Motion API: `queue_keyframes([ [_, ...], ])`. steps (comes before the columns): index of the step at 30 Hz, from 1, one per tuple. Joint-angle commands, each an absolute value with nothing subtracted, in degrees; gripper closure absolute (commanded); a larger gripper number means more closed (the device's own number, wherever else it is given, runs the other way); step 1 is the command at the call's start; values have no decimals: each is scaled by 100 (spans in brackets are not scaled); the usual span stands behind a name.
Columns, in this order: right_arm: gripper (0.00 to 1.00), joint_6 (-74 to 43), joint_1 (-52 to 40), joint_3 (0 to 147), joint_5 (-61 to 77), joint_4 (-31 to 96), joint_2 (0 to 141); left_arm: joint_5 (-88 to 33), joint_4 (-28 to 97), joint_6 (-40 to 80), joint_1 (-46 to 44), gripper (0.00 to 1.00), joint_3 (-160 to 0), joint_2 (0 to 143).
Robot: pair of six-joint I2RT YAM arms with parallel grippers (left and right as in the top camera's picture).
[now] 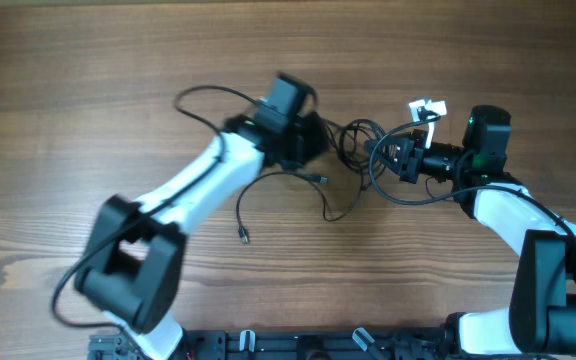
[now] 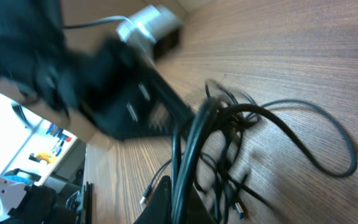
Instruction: Untangle cables
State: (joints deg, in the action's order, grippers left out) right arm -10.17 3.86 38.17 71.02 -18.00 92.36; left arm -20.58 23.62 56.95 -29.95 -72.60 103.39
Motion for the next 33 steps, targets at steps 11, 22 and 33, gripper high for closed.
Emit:
queue_keyframes([
  [11,96,-928,399,3850,5277,-998,9240,-5612,602,5795,-292,96,-7303,8678],
  [22,96,-1066,399,3850,5297,-978,9240,-1730,3704,7861,-2335,15,-7262,8879],
  [33,96,-1070,397,3850,5297,-884,9240,-1061,2261,12370,-3835,9,-7242,10980],
])
